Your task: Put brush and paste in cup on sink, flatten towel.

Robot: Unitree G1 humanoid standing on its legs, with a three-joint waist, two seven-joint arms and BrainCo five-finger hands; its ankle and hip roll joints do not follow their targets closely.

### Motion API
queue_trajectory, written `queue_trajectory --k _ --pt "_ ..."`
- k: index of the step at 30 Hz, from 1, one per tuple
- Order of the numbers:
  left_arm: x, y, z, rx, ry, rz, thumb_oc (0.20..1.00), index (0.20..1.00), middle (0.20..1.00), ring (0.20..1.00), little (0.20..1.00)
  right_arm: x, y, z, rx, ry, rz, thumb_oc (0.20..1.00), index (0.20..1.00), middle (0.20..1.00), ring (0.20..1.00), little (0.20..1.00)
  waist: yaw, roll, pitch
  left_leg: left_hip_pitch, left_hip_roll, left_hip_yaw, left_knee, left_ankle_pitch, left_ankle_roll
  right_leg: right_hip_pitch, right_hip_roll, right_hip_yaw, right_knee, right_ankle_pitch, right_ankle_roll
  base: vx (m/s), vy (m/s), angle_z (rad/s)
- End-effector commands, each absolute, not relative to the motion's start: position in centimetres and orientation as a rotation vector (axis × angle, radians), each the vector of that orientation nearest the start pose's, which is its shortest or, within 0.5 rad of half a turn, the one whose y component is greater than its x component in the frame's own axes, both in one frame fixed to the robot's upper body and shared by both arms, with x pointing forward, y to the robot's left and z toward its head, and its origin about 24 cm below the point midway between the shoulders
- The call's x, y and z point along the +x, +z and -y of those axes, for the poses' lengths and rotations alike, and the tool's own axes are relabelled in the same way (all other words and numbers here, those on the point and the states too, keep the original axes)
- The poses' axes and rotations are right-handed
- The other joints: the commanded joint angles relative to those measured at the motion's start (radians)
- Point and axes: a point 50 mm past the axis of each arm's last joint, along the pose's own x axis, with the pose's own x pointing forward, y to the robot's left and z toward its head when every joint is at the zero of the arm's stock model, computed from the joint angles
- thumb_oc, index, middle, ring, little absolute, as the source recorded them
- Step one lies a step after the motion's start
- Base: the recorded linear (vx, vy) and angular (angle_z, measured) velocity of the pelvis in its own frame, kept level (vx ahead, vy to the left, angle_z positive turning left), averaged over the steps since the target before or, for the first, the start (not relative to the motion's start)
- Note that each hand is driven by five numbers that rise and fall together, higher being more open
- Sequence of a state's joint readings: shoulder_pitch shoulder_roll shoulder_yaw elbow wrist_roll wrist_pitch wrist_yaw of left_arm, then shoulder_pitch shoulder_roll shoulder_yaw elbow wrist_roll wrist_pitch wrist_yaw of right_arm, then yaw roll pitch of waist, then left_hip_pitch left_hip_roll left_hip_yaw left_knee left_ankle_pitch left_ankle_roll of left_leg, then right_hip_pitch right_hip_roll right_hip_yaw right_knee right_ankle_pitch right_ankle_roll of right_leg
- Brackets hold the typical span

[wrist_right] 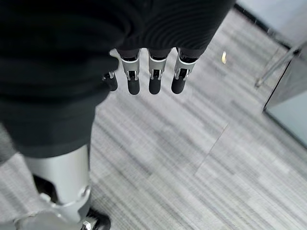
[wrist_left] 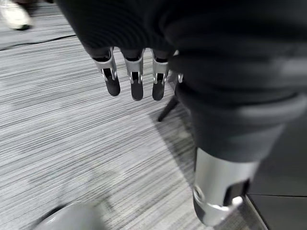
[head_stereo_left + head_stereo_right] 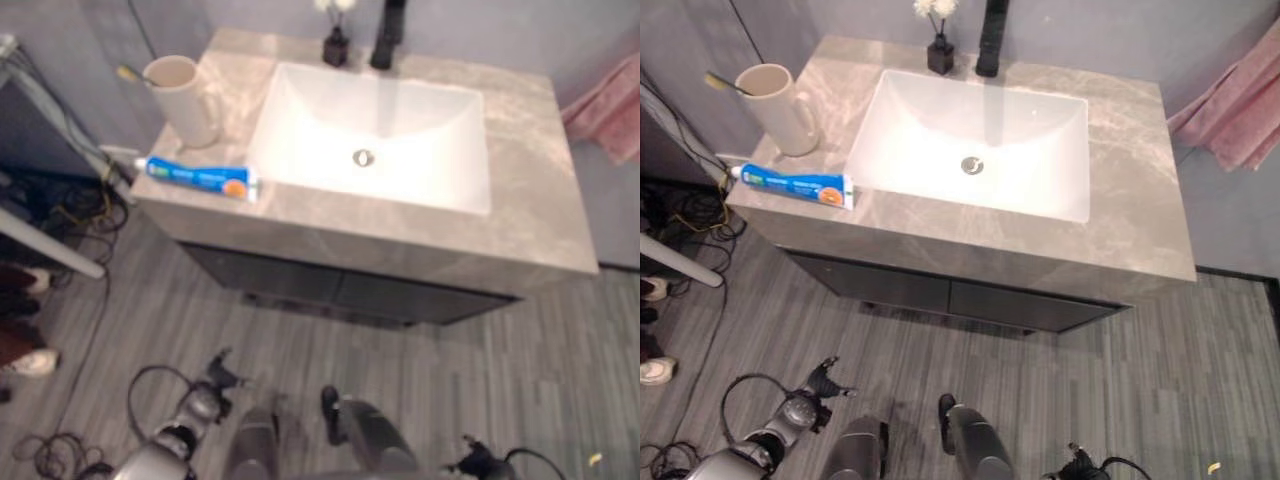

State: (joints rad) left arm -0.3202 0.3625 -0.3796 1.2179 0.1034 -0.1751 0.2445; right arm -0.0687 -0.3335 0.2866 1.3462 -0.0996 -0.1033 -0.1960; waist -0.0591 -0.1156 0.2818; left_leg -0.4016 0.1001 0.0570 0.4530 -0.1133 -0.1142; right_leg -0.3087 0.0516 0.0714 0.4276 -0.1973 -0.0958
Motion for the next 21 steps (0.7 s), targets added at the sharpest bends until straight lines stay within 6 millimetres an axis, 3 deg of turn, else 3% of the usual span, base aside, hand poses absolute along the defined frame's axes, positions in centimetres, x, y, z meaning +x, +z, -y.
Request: queue_trajectory --k 1,2,3,4,10,14,17,21 --pt "24.0 -8.2 -25.0 0.722 0.089 -0.584 1.0 1.0 1.0 1.0 1.0 9.3 -14.0 29.4 -0.746 -0.104 -1.121 1.0 1.0 1.0 1.0 1.0 0.005 0.069 0.019 0.125 0.026 -0.036 -0.333 0.198 0.035 0.04 0.023 0.151 0.03 0.062 0.164 0.31 0.357 -0.6" --pt "23.1 -8.7 -25.6 0.729 0.098 -0.616 1.0 1.0 1.0 1.0 1.0 10.7 -13.7 29.0 -0.748 -0.098 -1.076 1.0 1.0 1.0 1.0 1.0 -0.007 0.065 0.003 0.116 0.004 -0.04 -0.264 0.143 0.045 0.042 0.035 0.206 0.058 0.035 0.184 0.23 0.278 -0.94" --pt "23.1 -8.7 -25.6 0.729 0.098 -0.616 1.0 1.0 1.0 1.0 1.0 10.7 -13.7 29.0 -0.748 -0.098 -1.076 1.0 1.0 1.0 1.0 1.0 -0.005 0.064 0.002 0.113 0.004 -0.038 -0.259 0.14 0.045 0.04 0.035 0.208 0.06 0.034 0.185 0.19 0.386 -1.8" --pt "22.9 -8.8 -25.9 0.73 0.101 -0.631 1.0 1.0 1.0 1.0 1.0 11.7 -13.6 28.4 -0.73 -0.096 -1.045 1.0 1.0 1.0 1.0 1.0 -0.01 0.046 0.0 0.097 0.004 0.016 -0.197 0.106 0.056 0.037 0.026 0.249 0.047 0.026 0.202 0.05 0.195 -1.74" --pt "22.7 -8.7 -26.7 0.719 0.134 -0.642 1.0 1.0 1.0 1.0 1.0 13.7 -13.7 26.4 -0.757 0.014 -0.977 1.0 1.0 1.0 1.0 1.0 0.01 0.03 -0.01 0.103 0.025 0.128 -0.161 0.058 0.071 0.043 -0.006 0.315 -0.053 0.067 0.237 0.02 0.185 -0.98" --pt "21.8 -9.2 -26.8 0.704 0.139 -0.669 1.0 1.0 1.0 1.0 1.0 14.3 -13.7 25.3 -0.751 0.052 -0.953 1.0 1.0 1.0 1.0 1.0 0.033 0.02 -0.015 0.127 0.042 0.199 -0.183 0.036 0.071 0.039 -0.036 0.294 -0.121 0.103 0.257 -0.01 0.101 -0.57" --pt "19.6 -10.5 -27.1 0.657 0.161 -0.758 1.0 1.0 1.0 1.0 1.0 14.8 -13.6 25.0 -0.748 0.048 -0.927 1.0 1.0 1.0 1.0 1.0 0.068 0.011 -0.03 0.176 0.05 0.25 -0.246 0.047 0.057 0.024 -0.07 0.149 -0.172 0.171 0.259 0.03 0.009 -0.25" --pt "16.1 -12.4 -27.5 0.6 0.184 -0.906 1.0 1.0 1.0 1.0 1.0 14.7 -13.4 25.3 -0.722 0.011 -0.92 1.0 1.0 1.0 1.0 1.0 0.066 0.015 -0.067 0.24 0.023 0.242 -0.341 0.09 0.048 0.057 -0.058 0.138 -0.234 0.194 0.262 0.12 0.012 -0.14"
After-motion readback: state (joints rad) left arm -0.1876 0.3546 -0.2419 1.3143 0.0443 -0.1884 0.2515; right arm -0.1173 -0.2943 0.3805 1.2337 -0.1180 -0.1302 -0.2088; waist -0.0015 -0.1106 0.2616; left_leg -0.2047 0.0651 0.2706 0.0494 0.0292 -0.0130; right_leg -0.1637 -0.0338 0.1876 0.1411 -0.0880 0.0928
